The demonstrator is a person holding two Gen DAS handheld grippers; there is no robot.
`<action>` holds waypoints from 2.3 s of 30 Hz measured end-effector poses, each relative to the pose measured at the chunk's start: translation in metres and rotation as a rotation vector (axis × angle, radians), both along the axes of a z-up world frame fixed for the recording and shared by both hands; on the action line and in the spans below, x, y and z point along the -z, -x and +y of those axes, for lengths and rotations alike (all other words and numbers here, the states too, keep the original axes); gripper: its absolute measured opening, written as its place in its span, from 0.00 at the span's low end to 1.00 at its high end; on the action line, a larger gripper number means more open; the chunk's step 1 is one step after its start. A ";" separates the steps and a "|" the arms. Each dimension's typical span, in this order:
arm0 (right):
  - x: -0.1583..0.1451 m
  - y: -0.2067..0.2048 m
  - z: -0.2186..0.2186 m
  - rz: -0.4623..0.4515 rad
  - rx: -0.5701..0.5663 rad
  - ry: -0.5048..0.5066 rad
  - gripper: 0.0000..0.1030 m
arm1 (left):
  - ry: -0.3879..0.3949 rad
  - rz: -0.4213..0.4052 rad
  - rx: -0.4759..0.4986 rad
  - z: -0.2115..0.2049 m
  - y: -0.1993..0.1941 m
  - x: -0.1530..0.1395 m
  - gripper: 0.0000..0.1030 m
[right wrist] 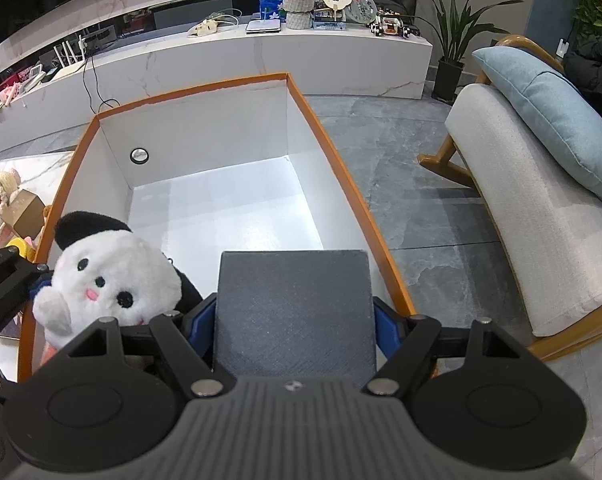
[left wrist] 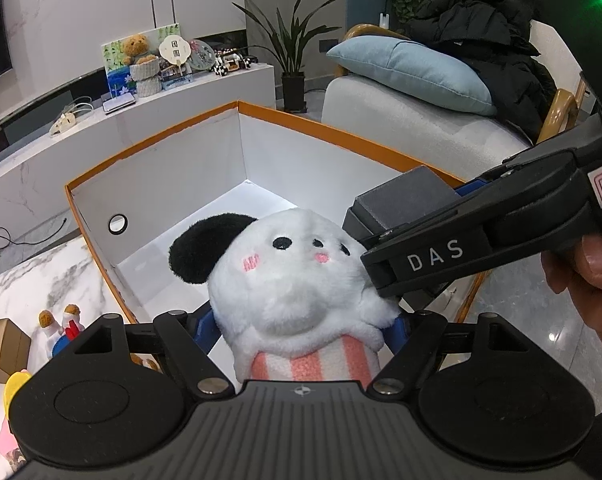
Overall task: Organize objects
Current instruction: 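Lower the panda plush into the box and open the left tool while the right tool releases the grey box, then withdraw both tools from the box back over the table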
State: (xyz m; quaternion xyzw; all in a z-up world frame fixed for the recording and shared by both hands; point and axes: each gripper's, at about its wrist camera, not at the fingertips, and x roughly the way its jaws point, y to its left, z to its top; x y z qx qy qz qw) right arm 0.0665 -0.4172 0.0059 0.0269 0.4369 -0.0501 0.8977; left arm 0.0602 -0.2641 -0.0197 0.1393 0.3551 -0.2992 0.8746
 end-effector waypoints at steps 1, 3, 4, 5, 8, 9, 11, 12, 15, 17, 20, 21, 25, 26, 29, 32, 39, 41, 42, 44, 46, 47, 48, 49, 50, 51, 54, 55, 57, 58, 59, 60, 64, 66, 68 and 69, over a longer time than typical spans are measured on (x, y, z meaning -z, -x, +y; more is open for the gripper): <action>0.000 0.000 0.000 -0.003 0.001 -0.005 0.75 | 0.003 0.001 -0.002 0.000 0.000 0.000 0.88; -0.002 0.002 -0.001 -0.014 0.003 -0.012 0.76 | 0.021 0.007 0.000 0.001 0.000 0.000 0.90; -0.003 0.003 -0.001 -0.024 0.005 -0.015 0.77 | 0.032 0.013 0.002 0.002 -0.001 -0.001 0.91; -0.005 0.004 -0.002 -0.038 0.008 -0.021 0.78 | 0.042 0.020 0.003 0.004 -0.001 -0.001 0.92; -0.011 0.007 -0.005 -0.070 0.023 -0.044 0.84 | 0.064 0.027 0.001 0.006 -0.002 -0.003 0.93; -0.013 0.008 -0.006 -0.077 0.026 -0.056 0.83 | 0.068 0.029 0.000 0.006 -0.002 -0.003 0.93; -0.014 0.008 -0.007 -0.088 0.034 -0.073 0.84 | 0.071 0.030 0.006 0.006 -0.002 -0.003 0.94; -0.015 0.009 -0.007 -0.095 0.034 -0.079 0.85 | 0.079 0.032 0.007 0.006 -0.002 -0.003 0.95; -0.020 0.012 -0.007 -0.135 0.038 -0.085 0.87 | 0.116 0.042 0.003 0.010 -0.002 -0.005 1.00; -0.024 0.014 -0.007 -0.161 0.045 -0.086 0.90 | 0.119 0.033 -0.005 0.012 -0.003 -0.006 1.00; -0.026 0.014 -0.010 -0.177 0.061 -0.091 0.90 | 0.135 0.007 -0.013 0.014 -0.002 -0.009 1.00; -0.027 0.014 -0.010 -0.179 0.064 -0.095 0.90 | 0.147 -0.003 -0.012 0.015 -0.001 -0.011 1.00; -0.029 0.015 -0.011 -0.191 0.069 -0.102 0.90 | 0.172 -0.055 -0.008 0.016 0.004 -0.020 1.00; -0.030 0.015 -0.010 -0.196 0.069 -0.104 0.90 | 0.175 -0.068 -0.011 0.017 0.005 -0.023 1.00; -0.034 0.016 -0.006 -0.212 0.066 -0.112 0.90 | 0.196 -0.088 -0.023 0.024 0.008 -0.029 1.00; -0.038 0.017 0.001 -0.228 0.054 -0.113 0.90 | 0.225 -0.089 -0.044 0.034 0.008 -0.034 1.00; -0.042 0.017 0.016 -0.244 0.035 -0.108 0.90 | 0.206 -0.118 -0.099 0.067 0.009 -0.041 1.00; -0.044 0.017 0.020 -0.253 0.032 -0.110 0.91 | 0.200 -0.125 -0.120 0.080 0.010 -0.042 1.00; -0.045 0.017 0.023 -0.257 0.028 -0.111 0.91 | 0.199 -0.125 -0.133 0.086 0.010 -0.042 1.00; -0.047 0.017 0.030 -0.268 0.021 -0.109 0.91 | 0.194 -0.121 -0.157 0.099 0.009 -0.040 1.00; -0.049 0.017 0.037 -0.277 0.009 -0.106 0.91 | 0.180 -0.111 -0.182 0.111 0.008 -0.038 1.00; -0.050 0.017 0.041 -0.280 0.002 -0.104 0.91 | 0.170 -0.108 -0.194 0.117 0.008 -0.037 1.00; -0.051 0.017 0.046 -0.286 -0.005 -0.103 0.91 | 0.160 -0.107 -0.207 0.122 0.008 -0.035 1.00; -0.051 0.017 0.050 -0.290 -0.013 -0.102 0.91 | 0.149 -0.105 -0.219 0.126 0.008 -0.033 1.00; -0.052 0.017 0.054 -0.295 -0.021 -0.101 0.91 | 0.133 -0.100 -0.234 0.131 0.008 -0.031 1.00; -0.053 0.017 0.059 -0.298 -0.030 -0.099 0.91 | 0.124 -0.096 -0.243 0.135 0.008 -0.030 1.00; -0.053 0.018 0.075 -0.303 -0.058 -0.091 0.91 | 0.109 -0.074 -0.268 0.149 0.008 -0.021 1.00; -0.052 0.019 0.080 -0.303 -0.068 -0.086 0.91 | 0.104 -0.067 -0.274 0.155 0.009 -0.018 1.00; -0.052 0.018 0.091 -0.305 -0.092 -0.072 0.91 | 0.092 -0.054 -0.284 0.166 0.011 -0.010 1.00; -0.051 0.019 0.096 -0.305 -0.103 -0.063 0.91 | 0.085 -0.050 -0.284 0.170 0.011 -0.007 1.00; -0.051 0.019 0.102 -0.306 -0.115 -0.051 0.91 | 0.076 -0.046 -0.287 0.174 0.012 -0.004 1.00; -0.050 0.019 0.107 -0.308 -0.127 -0.038 0.91 | 0.067 -0.041 -0.289 0.177 0.012 -0.001 1.00; -0.048 0.020 0.128 -0.319 -0.172 0.002 0.91 | 0.046 -0.018 -0.290 0.189 0.018 0.013 1.00; -0.047 0.020 0.135 -0.332 -0.198 0.005 0.91 | 0.042 -0.013 -0.284 0.194 0.020 0.018 1.00; -0.047 0.021 0.144 -0.350 -0.224 0.001 0.91 | 0.031 -0.006 -0.280 0.198 0.022 0.024 1.00; -0.047 0.020 0.148 -0.356 -0.240 -0.002 0.91 | 0.028 -0.004 -0.278 0.200 0.023 0.026 1.00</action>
